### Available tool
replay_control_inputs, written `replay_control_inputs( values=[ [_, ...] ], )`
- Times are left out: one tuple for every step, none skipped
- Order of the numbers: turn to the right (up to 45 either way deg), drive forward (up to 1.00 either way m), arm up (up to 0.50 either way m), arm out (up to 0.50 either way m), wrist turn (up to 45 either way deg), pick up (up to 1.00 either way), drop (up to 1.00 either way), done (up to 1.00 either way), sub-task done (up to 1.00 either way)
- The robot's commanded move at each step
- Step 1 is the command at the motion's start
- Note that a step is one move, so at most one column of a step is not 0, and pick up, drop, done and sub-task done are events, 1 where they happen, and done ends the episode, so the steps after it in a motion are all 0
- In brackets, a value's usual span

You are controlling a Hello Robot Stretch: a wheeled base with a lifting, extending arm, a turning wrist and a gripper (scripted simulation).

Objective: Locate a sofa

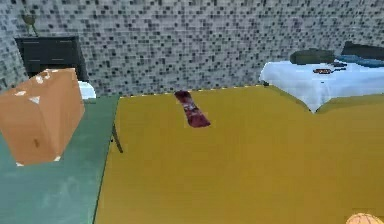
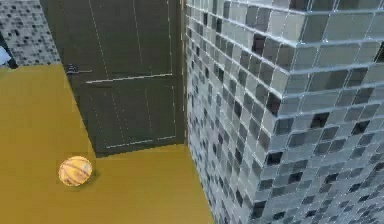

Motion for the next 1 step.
replay_control_inputs(
  values=[
    [45.0,0.0,0.0,0.0,0.0,0.0,0.0,0.0,0.0]
  ],
)
